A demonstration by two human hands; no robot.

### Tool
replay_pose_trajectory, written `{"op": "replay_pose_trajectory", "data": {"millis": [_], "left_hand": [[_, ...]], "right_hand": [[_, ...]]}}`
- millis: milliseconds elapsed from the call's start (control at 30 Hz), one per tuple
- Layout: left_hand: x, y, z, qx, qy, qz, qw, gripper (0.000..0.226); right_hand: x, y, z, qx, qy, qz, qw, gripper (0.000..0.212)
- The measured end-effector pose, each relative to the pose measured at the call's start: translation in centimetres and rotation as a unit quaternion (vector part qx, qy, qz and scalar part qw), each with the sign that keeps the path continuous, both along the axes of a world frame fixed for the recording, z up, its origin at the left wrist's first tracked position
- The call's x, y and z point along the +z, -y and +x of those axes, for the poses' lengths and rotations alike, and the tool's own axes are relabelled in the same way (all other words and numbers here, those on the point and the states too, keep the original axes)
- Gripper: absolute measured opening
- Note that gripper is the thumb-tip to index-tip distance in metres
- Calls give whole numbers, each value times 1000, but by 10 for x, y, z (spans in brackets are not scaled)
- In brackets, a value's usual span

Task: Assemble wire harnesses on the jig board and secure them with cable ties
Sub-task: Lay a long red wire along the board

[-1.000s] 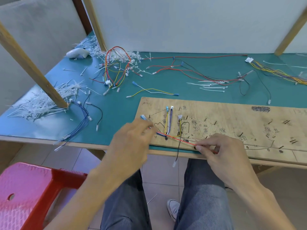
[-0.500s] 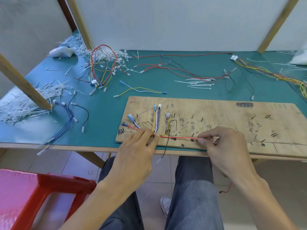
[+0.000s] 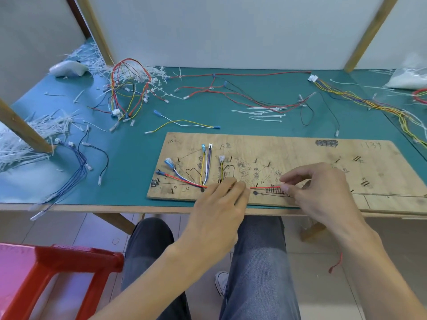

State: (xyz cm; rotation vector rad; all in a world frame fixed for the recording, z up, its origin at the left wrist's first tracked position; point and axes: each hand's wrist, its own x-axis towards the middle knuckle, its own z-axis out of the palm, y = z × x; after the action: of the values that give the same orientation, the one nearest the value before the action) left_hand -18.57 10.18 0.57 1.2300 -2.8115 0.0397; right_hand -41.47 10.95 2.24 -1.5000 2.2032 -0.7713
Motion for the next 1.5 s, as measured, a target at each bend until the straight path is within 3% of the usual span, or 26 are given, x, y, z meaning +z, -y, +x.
{"op": "replay_pose_trajectory", "data": {"millis": [267, 467, 600, 800, 933, 1100, 1367, 1500], "left_hand": [[-6, -5, 3, 21, -29, 40, 999, 72], [-3, -2, 6, 11, -31, 28, 999, 54], [-4, -1, 8, 3, -28, 37, 999, 58], [-3, -3, 6, 6, -25, 36, 999, 70], [-4, -7, 1, 22, 13, 11, 1000, 81], [-5, -12, -3, 55, -3, 30, 998, 89], [-1, -15, -4, 52, 5, 9, 999, 68], [1, -21, -6, 62, 6, 7, 998, 69]], "right_hand": [[0, -6, -19, 7, 3, -16, 1000, 15], [-7, -17, -24, -30, 16, -51, 998, 14], [-9, -22, -32, -44, 39, -70, 996, 19], [-12, -29, -22, -45, -146, -47, 987, 13], [-14, -30, -14, -47, -197, -38, 978, 10], [-19, -49, -3, -9, -258, -16, 966, 16], [-20, -64, -1, -21, -237, -12, 971, 21], [-12, -56, 9, -22, -227, -77, 971, 30]]}}
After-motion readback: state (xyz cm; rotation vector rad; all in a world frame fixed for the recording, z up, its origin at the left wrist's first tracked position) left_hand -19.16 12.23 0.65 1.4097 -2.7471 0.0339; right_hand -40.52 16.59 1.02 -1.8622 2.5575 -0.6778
